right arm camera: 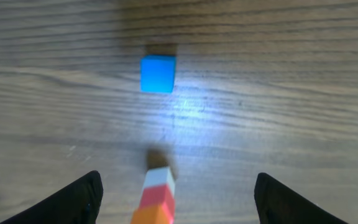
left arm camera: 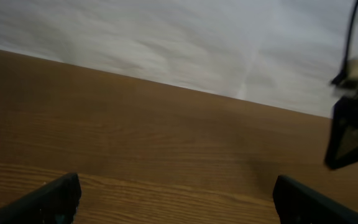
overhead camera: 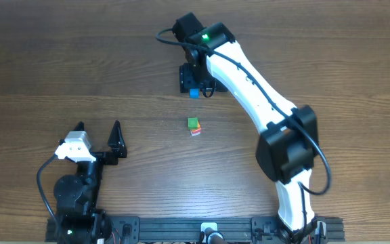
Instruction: Stack Cubes
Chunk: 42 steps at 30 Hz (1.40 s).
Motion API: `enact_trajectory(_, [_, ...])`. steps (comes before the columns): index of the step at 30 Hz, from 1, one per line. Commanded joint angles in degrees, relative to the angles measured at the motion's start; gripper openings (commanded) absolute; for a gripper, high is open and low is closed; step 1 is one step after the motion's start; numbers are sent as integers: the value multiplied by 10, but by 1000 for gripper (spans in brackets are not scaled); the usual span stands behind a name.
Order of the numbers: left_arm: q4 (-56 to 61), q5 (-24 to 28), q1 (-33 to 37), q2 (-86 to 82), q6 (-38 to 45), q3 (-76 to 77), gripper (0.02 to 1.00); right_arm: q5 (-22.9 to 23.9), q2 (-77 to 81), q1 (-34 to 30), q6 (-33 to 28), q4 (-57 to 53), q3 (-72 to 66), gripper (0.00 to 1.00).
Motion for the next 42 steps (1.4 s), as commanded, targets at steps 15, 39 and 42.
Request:
enact_trajectory(15, [-1,7,3,-7,-6,-3,1000,-5,93,20,-50,77,17,766])
enact_trajectory(39, [-1,7,3,-7,-6,-3,1000,40,114,20,39,93,17,726])
enact_trajectory(42, [-1,7,3,-7,-6,-3,1000,42,116,20,41,91,17,724])
